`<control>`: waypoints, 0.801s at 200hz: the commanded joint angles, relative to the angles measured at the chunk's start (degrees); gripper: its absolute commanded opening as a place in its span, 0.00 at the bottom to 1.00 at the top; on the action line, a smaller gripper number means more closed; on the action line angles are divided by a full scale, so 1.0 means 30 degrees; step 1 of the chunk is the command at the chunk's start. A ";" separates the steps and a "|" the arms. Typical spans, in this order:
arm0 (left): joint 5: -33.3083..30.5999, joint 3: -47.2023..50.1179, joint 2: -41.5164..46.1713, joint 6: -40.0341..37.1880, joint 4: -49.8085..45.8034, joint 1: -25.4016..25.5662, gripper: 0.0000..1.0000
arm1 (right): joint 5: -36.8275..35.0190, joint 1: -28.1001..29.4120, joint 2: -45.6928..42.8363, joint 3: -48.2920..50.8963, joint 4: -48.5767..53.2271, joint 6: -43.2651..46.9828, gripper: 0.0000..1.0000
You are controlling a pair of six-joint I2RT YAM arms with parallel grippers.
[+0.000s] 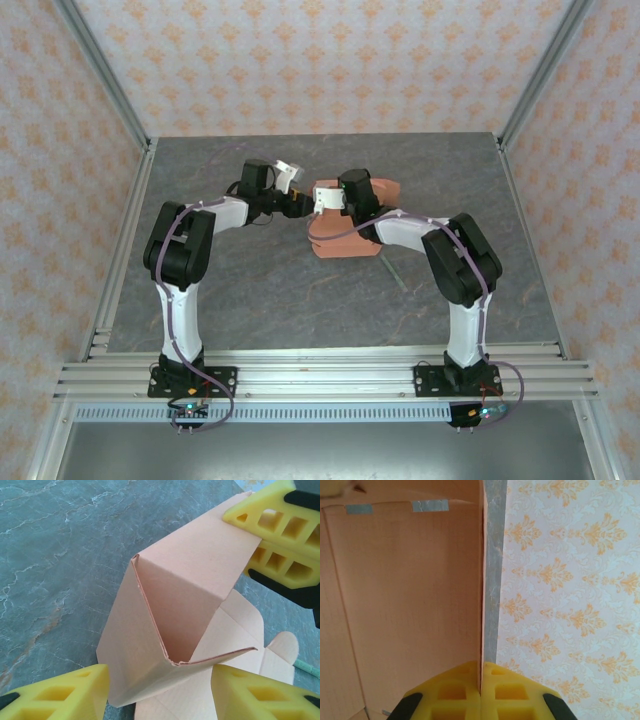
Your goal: Fold the paper box
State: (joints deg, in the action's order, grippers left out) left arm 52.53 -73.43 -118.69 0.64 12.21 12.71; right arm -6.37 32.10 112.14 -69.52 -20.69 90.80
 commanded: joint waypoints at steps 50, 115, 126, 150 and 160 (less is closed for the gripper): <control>0.0232 -0.1422 -0.0603 -0.0320 -0.1067 0.0187 0.56 | 0.0583 -0.0135 -0.0115 0.0574 -0.0286 -0.1080 0.00; 0.0096 -0.1788 -0.0832 -0.0464 -0.0943 0.0246 0.50 | 0.1219 -0.0210 -0.0378 0.0191 0.1003 -0.2054 0.00; 0.0027 -0.1883 -0.0909 -0.0473 -0.0882 0.0333 0.49 | 0.1244 -0.0240 -0.0366 0.0118 0.1116 -0.2059 0.00; -0.0311 -0.2067 -0.0985 -0.0441 -0.0899 0.0438 0.47 | 0.1362 -0.0297 -0.0417 -0.0033 0.1259 -0.2169 0.00; -0.0604 -0.1987 -0.0970 -0.0253 -0.0614 0.0431 0.47 | 0.1417 -0.0299 -0.0451 -0.0053 0.1326 -0.2224 0.00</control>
State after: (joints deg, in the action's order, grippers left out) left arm 52.49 -77.87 -120.95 -0.05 9.58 13.67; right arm -4.91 31.46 112.12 -69.01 -21.21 86.39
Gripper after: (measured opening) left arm 0.475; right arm 0.038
